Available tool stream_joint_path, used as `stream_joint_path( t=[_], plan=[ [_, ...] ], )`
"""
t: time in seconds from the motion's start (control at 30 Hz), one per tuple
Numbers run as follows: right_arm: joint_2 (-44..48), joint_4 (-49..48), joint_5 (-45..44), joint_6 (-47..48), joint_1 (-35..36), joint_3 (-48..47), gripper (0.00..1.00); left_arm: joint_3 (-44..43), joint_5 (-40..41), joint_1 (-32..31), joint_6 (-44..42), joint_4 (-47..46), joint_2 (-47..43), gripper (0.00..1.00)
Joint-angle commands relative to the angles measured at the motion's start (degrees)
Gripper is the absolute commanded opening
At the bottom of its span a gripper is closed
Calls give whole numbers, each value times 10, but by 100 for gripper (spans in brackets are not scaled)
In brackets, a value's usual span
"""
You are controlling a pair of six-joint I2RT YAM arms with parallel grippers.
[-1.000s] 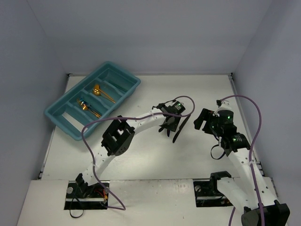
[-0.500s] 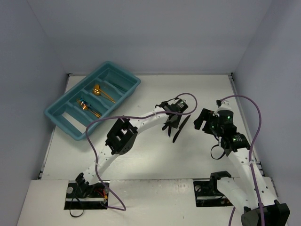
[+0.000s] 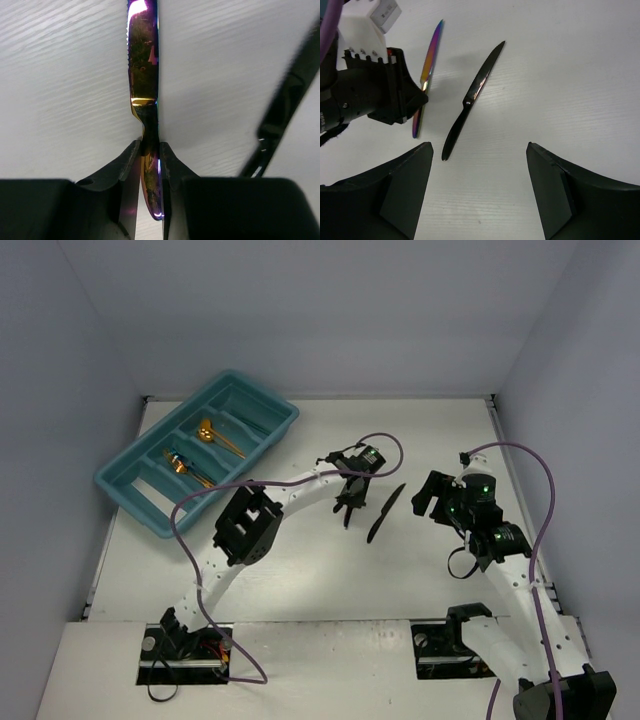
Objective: Sort the eating utensils into containers
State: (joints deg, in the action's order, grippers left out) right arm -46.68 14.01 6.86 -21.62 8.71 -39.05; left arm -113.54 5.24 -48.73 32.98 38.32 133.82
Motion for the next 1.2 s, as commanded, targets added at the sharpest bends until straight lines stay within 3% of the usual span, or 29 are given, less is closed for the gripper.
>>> stream_joint_path(
  t=[0.0, 0.17, 0.47, 0.63, 0.87, 1.17],
  plan=[
    [-1, -22, -2, -6, 4, -1, 73, 44, 32, 40, -22, 16, -124, 0],
    [-3, -22, -4, -5, 3, -2, 73, 82, 8, 82, -28, -10, -220, 0],
    [-6, -22, -4, -6, 5, -2, 73, 125, -24, 154, -15, -76, -285, 0],
    [-9, -22, -4, -5, 5, -2, 73, 117, -16, 229, 58, -131, -301, 0],
    [-17, -21, -4, -5, 4, -3, 73, 83, -17, 346, 180, -207, -240, 0],
    [-37, -21, -2, -3, 5, -3, 73, -81, -52, 387, 211, -177, -61, 0]
  ],
)
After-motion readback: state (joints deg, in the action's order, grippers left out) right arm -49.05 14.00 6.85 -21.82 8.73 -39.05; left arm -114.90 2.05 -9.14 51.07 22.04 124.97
